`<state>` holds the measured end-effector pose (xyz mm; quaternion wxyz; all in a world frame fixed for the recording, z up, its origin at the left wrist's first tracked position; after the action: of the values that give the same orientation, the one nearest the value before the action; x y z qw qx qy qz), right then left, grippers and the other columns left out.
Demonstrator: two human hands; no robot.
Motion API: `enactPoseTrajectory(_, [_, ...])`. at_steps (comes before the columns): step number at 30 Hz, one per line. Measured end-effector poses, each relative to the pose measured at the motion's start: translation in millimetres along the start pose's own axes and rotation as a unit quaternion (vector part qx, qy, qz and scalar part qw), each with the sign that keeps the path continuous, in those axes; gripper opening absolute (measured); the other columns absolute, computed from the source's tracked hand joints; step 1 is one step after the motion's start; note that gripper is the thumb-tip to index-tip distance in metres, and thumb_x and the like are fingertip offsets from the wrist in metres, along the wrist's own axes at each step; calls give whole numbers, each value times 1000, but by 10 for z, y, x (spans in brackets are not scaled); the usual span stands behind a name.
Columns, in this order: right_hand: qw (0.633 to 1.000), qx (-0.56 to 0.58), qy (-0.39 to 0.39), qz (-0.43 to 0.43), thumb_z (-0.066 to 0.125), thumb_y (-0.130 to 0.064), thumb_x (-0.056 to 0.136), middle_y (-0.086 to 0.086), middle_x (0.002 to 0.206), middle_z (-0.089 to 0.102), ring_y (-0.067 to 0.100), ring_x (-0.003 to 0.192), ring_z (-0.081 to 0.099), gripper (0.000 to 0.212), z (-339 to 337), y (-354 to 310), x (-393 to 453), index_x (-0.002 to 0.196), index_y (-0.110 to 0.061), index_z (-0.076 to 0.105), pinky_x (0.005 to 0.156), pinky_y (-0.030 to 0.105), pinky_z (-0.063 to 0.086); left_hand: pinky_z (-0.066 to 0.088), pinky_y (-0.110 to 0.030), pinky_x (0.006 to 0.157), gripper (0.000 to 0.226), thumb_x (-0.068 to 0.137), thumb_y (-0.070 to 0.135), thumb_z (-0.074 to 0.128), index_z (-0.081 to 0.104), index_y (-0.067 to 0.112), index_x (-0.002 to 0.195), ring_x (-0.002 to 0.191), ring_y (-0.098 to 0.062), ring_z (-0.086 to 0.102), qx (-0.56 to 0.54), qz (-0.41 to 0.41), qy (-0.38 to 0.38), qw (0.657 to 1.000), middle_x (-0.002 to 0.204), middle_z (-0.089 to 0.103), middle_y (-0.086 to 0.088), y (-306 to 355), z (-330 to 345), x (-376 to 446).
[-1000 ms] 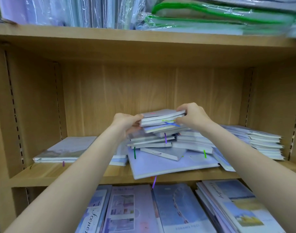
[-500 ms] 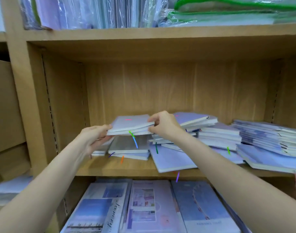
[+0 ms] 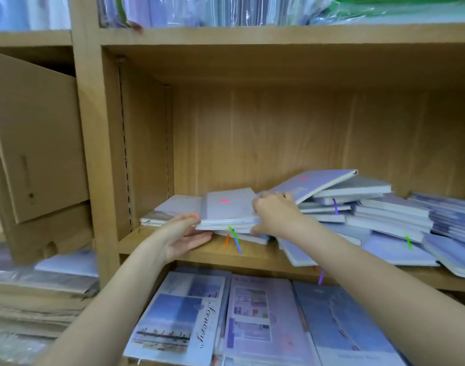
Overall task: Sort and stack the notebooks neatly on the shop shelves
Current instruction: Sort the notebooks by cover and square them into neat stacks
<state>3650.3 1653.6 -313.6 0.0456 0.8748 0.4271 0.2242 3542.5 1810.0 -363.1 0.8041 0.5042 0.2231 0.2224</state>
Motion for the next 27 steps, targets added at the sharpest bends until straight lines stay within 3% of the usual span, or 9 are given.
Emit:
enactPoseTrajectory(2, [999,-40,18,-15,59,-42,85,11,122,54,28,123,37,50,74,-27,-23,123,-13,47,94,36,29,46,-42,92,8,95,0,44,50,3,101,96,-29,59,-60,-1,14,998,95,60,-19,-55,76,-13])
enactPoseTrajectory(4, [997,-59,38,-31,58,-41,85,12,122,56,25,125,35,48,89,-41,-38,123,-14,47,94,36,29,40,-39,101,8,93,-1,47,53,-3,88,82,-26,62,-113,-3,30,993,74,65,-17,-90,116,-40])
enactPoseTrajectory(7, [994,-70,72,-48,56,-42,86,8,111,61,24,119,42,37,69,-6,-45,115,-19,57,90,35,28,47,-27,87,13,91,-2,51,55,-3,78,60,-23,63,-154,15,29,988,52,65,-12,-83,158,-93])
enactPoseTrajectory(10, [988,-104,94,-61,72,-51,70,5,76,65,23,94,56,31,45,-44,-92,87,-25,69,78,33,28,49,-26,86,11,89,-2,54,56,-3,78,71,-21,60,-158,57,48,985,69,65,-15,16,209,-103])
enactPoseTrajectory(12, [986,-82,138,-38,86,-47,46,0,47,49,22,70,57,32,31,-85,-71,58,-25,66,67,32,29,54,-28,84,4,85,-2,58,57,-2,81,70,-20,64,-153,93,65,982,83,64,-16,135,203,-93])
enactPoseTrajectory(16, [981,37,186,-31,54,-39,90,5,90,65,26,106,43,22,-120,-379,182,97,-21,64,77,33,28,57,-26,63,7,83,0,62,60,-4,89,83,-25,66,-180,162,127,962,93,65,-20,492,-94,-69])
enactPoseTrajectory(21, [987,82,118,-76,49,-20,93,11,116,57,31,117,39,23,158,-1139,542,110,-12,63,94,40,33,48,-35,90,40,99,19,43,41,-3,132,115,-30,55,-125,116,177,969,126,54,-20,547,-587,37])
enactPoseTrajectory(24, [985,126,92,-68,43,-19,96,13,124,42,34,116,38,28,425,-1232,622,119,-12,58,96,39,36,42,-31,95,39,99,9,37,37,-9,133,123,-32,48,-72,137,212,965,132,47,-24,239,-776,11])
enactPoseTrajectory(27, [978,190,62,-55,41,-24,98,15,124,39,37,118,35,33,445,-1142,677,126,-12,55,97,40,35,42,-26,90,32,96,-1,34,47,-10,125,112,-27,55,2,196,243,950,125,54,-23,30,-869,-29])
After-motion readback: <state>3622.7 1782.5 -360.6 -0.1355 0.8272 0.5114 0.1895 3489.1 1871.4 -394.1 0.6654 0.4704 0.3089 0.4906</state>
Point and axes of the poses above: each hand's wrist, its own x-axis towards the middle knuckle, its own z-axis out of the palm, y = z × x, the point moved 1 cm from there along x, towards the middle knuckle
